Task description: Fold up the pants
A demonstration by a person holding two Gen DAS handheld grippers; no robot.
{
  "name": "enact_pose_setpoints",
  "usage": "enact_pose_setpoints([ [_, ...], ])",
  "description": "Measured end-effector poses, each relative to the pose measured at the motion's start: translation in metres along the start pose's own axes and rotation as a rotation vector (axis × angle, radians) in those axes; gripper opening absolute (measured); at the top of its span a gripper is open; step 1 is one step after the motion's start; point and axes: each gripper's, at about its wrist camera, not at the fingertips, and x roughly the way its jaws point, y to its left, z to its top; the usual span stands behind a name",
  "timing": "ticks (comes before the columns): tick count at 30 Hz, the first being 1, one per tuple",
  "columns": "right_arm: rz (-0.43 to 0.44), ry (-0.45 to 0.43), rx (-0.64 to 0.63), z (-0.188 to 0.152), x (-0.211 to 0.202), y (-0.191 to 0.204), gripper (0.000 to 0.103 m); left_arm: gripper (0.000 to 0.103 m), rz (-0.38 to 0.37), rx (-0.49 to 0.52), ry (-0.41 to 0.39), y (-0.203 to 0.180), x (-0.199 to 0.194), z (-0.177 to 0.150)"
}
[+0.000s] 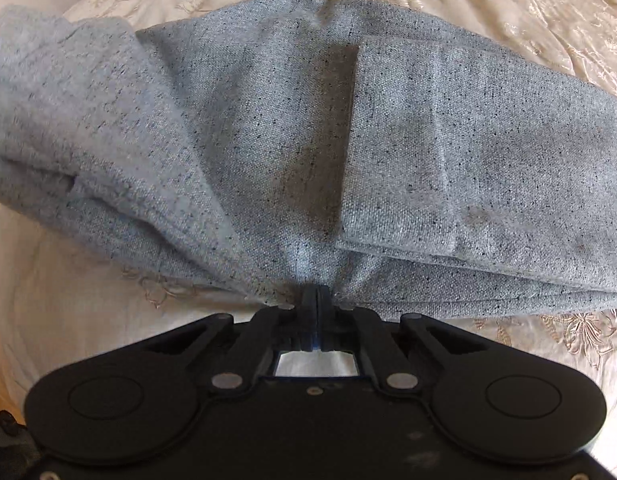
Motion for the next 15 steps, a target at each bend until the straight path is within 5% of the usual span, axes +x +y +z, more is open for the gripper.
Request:
enact_pose_setpoints([
  [9,0.104,-0.054,-0.082,-0.017,-0.028,-0.018,0.003,0.034,0.009,0.156,-0.128,-0.102,-0.029,0.017],
  [15,0.192,-0.139,-0.029,-0.031,-0.085,-0.083,0.003,0.026,-0.071,0.243,-0.143,-0.192,-0.022,0.021],
])
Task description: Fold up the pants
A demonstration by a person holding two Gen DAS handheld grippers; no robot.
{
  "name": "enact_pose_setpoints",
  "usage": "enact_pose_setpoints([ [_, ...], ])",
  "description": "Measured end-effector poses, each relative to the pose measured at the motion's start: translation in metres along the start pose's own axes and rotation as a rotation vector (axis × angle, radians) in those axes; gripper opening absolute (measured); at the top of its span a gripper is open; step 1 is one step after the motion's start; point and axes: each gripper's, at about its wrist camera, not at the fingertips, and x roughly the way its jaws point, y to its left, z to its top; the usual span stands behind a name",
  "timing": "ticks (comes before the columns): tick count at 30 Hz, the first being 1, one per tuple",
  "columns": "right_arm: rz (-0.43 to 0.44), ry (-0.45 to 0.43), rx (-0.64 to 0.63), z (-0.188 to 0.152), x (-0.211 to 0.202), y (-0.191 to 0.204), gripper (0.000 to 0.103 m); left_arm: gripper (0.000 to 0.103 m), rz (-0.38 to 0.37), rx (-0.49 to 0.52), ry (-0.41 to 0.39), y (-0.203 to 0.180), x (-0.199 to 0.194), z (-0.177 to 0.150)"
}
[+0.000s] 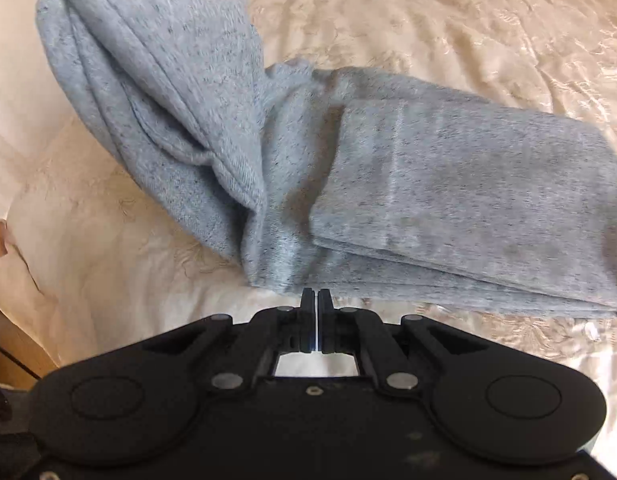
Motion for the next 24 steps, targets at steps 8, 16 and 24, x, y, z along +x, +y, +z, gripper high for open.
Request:
enact_pose_setpoints([
  [8,-0.088,-0.023,0.147,-0.008,-0.052,-0.103,0.007,0.009,-0.196,0.018,0.113,-0.130,0.102,-0.010],
  [16,-0.091,-0.062,0.198,0.014,-0.075,-0.172,0.023,0.016,0.013,-0.117,0.245,-0.116,0.120,-0.043],
  [24,0.034,-0.094,0.213,0.087,-0.046,-0.184,0.035,0.016,0.304,-0.359,0.347,-0.024,0.105,-0.081],
])
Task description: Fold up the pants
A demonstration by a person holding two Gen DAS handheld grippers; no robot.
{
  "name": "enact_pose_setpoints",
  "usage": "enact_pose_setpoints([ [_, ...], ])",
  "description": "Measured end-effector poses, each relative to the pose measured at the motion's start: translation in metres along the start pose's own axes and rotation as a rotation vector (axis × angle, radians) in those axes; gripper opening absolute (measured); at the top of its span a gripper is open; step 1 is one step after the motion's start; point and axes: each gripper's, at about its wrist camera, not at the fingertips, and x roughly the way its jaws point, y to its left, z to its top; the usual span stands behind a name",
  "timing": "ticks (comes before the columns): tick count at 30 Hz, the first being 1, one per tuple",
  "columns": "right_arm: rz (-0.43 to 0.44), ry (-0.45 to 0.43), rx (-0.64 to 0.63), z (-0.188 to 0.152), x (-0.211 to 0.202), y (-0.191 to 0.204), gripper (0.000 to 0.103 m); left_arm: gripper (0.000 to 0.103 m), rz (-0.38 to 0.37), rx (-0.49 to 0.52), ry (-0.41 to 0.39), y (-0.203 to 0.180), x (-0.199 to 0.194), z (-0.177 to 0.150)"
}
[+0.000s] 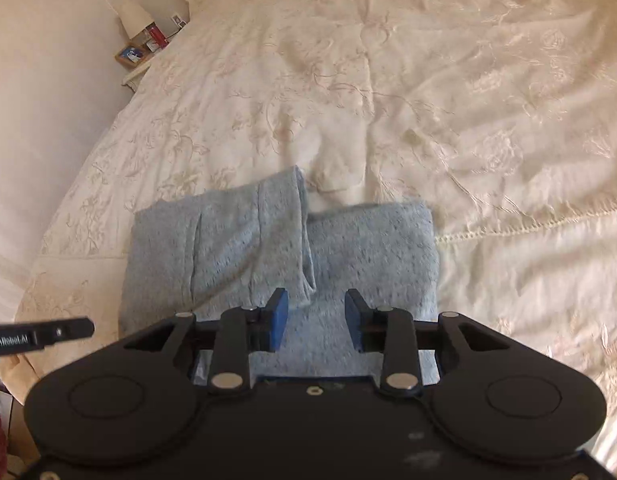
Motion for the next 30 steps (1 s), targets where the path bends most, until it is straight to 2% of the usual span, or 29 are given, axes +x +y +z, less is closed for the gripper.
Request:
enact_pose_setpoints([
  [3,0.004,0.022,-0.006,0.024,0.024,0.009,0.037,0.016,0.042,-0.074,0.025,0.027,0.003,-0.002],
  [7,0.003,0.077,-0.011,0.040,0.055,0.018,0.039,0.017,0.079,-0.089,0.038,0.048,0.004,-0.003],
  [12,-0.001,0.218,0.045,0.037,0.101,0.010,0.042,0.017,0.083,-0.094,0.078,0.066,0.013,0.006],
  [15,0.035,0.251,0.097,0.034,0.113,0.005,0.049,0.017,0.068,-0.074,0.096,0.072,0.017,0.010],
  [19,0.059,0.265,0.128,0.033,0.119,0.006,0.052,0.018,0.042,-0.040,0.126,0.074,0.028,0.015],
  [20,0.069,0.256,0.113,0.032,0.118,0.008,0.047,0.018,0.036,-0.031,0.135,0.074,0.031,0.016],
  [23,0.082,0.239,0.061,0.032,0.107,0.022,0.011,0.018,0.014,-0.007,0.158,0.074,0.040,0.017],
  [27,0.093,0.114,-0.084,0.038,0.058,0.065,0.010,0.018,-0.005,0.017,0.178,0.074,0.048,0.018],
  [30,0.103,0.026,-0.135,0.037,0.013,0.089,0.010,0.018,-0.017,0.039,0.181,0.072,0.051,0.018],
])
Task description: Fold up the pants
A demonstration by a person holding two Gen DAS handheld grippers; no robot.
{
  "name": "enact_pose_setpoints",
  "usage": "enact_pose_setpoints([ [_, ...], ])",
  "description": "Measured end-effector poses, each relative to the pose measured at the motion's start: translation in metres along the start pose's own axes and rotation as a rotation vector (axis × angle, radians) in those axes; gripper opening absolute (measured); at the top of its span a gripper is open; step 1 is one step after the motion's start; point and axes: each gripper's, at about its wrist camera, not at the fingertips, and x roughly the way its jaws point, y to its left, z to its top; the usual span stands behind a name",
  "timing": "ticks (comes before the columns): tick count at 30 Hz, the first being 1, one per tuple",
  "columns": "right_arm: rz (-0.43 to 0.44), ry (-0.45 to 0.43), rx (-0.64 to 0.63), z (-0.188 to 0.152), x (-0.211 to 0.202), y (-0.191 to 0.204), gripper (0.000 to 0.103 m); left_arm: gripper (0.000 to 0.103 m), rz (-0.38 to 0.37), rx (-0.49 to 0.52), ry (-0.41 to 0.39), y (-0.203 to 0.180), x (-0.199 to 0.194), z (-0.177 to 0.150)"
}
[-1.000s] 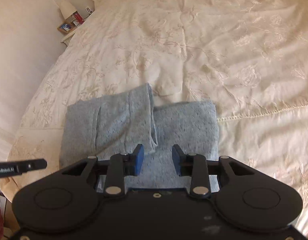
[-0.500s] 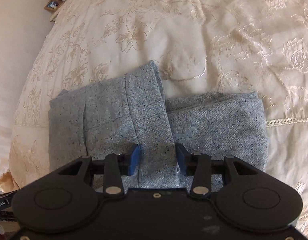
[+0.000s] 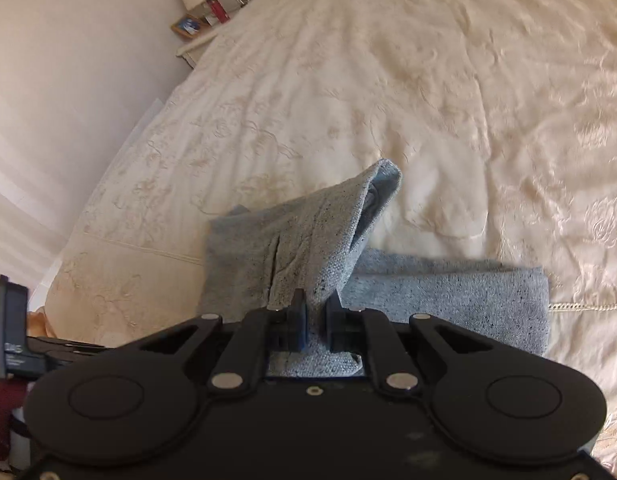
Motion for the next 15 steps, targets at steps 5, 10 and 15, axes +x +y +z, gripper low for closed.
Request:
enact_pose_setpoints([
  [5,-0.123,-0.064,0.010,-0.026,-0.051,-0.007,0.010,0.018,-0.021,0.019,-0.004,-0.002,0.001,-0.003],
  [10,-0.293,0.041,0.065,-0.055,-0.025,-0.053,0.010,0.018,-0.042,0.045,-0.014,-0.018,0.009,0.000],
  [15,-0.300,0.052,0.075,-0.061,-0.013,-0.067,0.010,0.018,-0.078,0.095,-0.017,-0.040,0.018,0.000],
])
